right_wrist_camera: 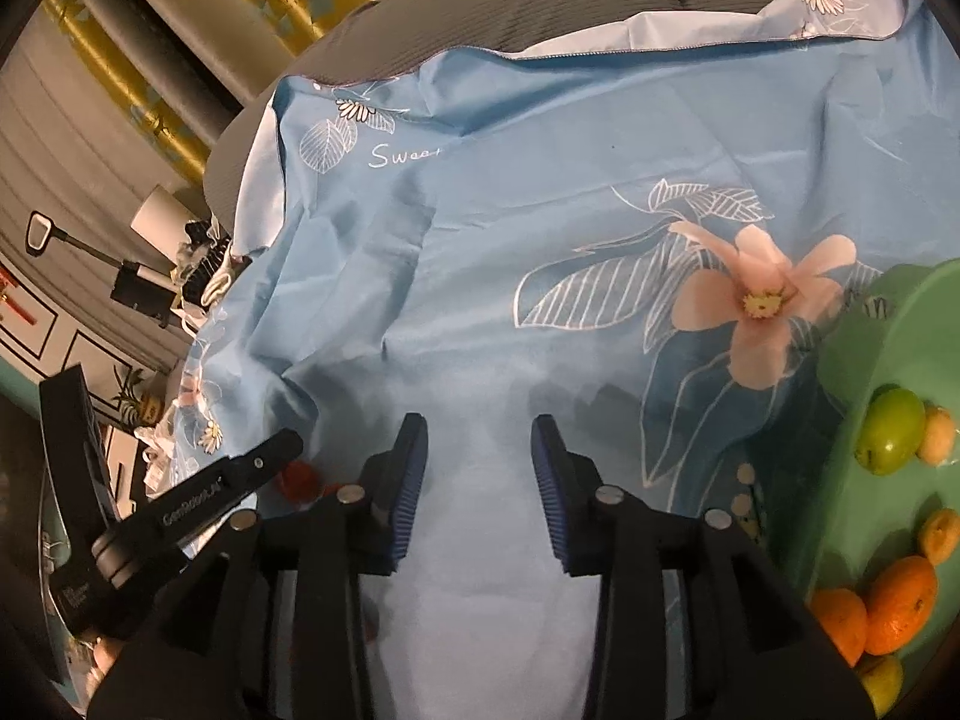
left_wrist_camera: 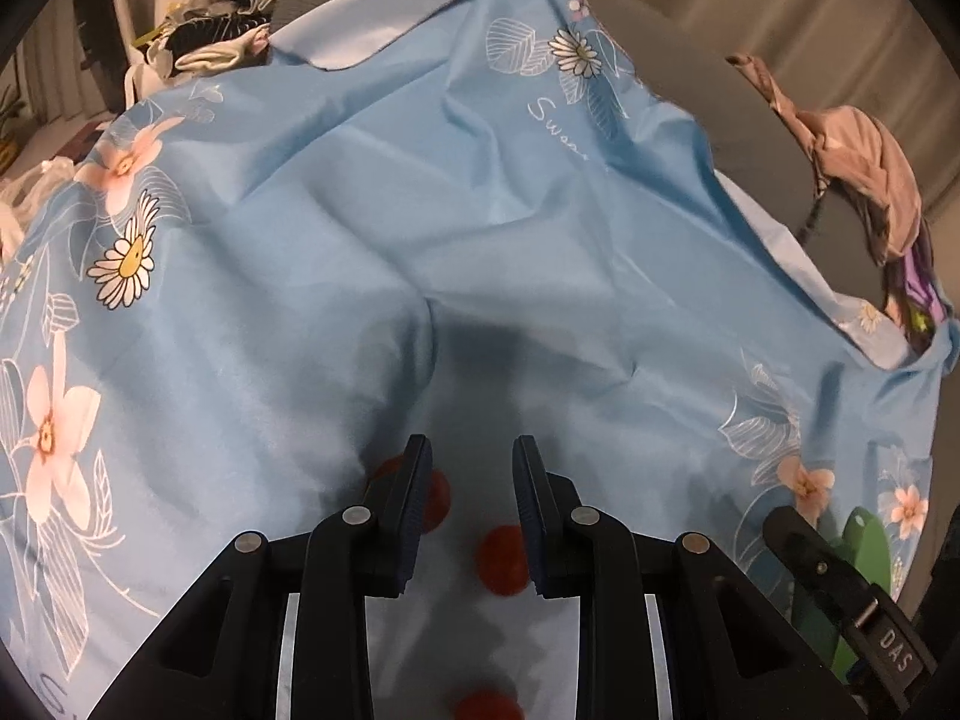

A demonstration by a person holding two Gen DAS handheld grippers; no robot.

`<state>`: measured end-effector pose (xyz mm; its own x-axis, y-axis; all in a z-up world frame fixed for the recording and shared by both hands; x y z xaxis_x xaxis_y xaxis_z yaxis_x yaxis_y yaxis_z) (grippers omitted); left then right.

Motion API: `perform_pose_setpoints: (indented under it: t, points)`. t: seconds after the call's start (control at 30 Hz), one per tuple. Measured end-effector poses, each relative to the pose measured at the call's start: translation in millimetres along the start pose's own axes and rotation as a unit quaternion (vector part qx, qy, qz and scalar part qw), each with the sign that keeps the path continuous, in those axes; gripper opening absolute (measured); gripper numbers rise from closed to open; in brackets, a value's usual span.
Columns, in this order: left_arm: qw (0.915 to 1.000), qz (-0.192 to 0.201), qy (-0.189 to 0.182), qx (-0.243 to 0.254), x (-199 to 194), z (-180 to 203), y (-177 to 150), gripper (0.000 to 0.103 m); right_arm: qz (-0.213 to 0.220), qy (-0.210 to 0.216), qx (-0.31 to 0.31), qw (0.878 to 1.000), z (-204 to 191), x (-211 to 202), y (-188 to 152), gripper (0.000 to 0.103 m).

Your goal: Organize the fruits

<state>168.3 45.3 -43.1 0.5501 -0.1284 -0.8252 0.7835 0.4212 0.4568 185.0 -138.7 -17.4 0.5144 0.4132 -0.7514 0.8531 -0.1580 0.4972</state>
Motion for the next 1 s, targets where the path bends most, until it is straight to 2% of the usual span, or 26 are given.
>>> perform_pose_setpoints:
  t: [0.1, 0.2, 0.27, 0.4, 0.5, 0.67, 0.77, 0.8, 0.87, 1.0]
  points:
    - [0.9998, -0.014, -0.012, 0.001, -5.7, -1.7, -4.0, 0.025, -0.002, -0.012, 0.006, 1.0, 4.3, 2.2, 0.4, 0.041]
    - [0.9999, -0.001, -0.011, 0.002, -14.3, -6.5, -2.0, 0.025, -0.02, 0.004, 0.002, 1.0, -2.3, 6.6, -5.5, 0.041]
    - [1.0, -0.002, 0.0, -0.005, -15.0, -12.4, -1.0, 0.025, -0.026, 0.015, -0.013, 0.999, -14.8, 10.6, -9.6, 0.041]
    - [0.9998, -0.006, -0.009, -0.014, -18.0, -18.7, -1.2, 0.025, -0.057, 0.04, -0.068, 0.995, -55.6, 33.3, -26.7, 0.041]
    - [0.9997, -0.005, -0.002, -0.025, -19.3, -27.0, -0.5, 0.025, -0.081, 0.054, -0.104, 0.99, -82.3, 53.8, -40.0, 0.039]
    - [0.9984, 0.003, -0.019, -0.053, -25.3, -39.9, 4.6, 0.025, -0.109, 0.058, -0.137, 0.983, -106.0, 76.6, -55.2, 0.038]
    - [0.9982, 0.0, -0.021, -0.056, -24.8, -41.1, 5.2, 0.025, -0.119, 0.058, -0.161, 0.978, -118.2, 85.7, -64.2, 0.033]
    - [0.9982, -0.002, -0.021, -0.057, -23.7, -40.7, 4.8, 0.025, -0.119, 0.05, -0.175, 0.976, -120.3, 88.6, -66.5, 0.025]
    - [0.9982, -0.005, -0.025, -0.055, -21.7, -39.0, 4.7, 0.025, -0.122, 0.042, -0.185, 0.974, -119.7, 93.9, -71.2, 0.025]
    - [0.9979, -0.009, -0.046, -0.045, -17.4, -26.6, 5.4, 0.025, -0.112, 0.035, -0.157, 0.981, -103.7, 87.3, -60.9, 0.025]
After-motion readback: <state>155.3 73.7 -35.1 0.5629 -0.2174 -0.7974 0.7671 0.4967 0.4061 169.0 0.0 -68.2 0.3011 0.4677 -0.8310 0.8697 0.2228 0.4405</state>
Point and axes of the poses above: each gripper's, at about its wrist camera, not at the fingertips, and x roughly the way its jaws point, z to its right, y to its top, the point moved 8 cm from there along x, roughly the way its jaws point
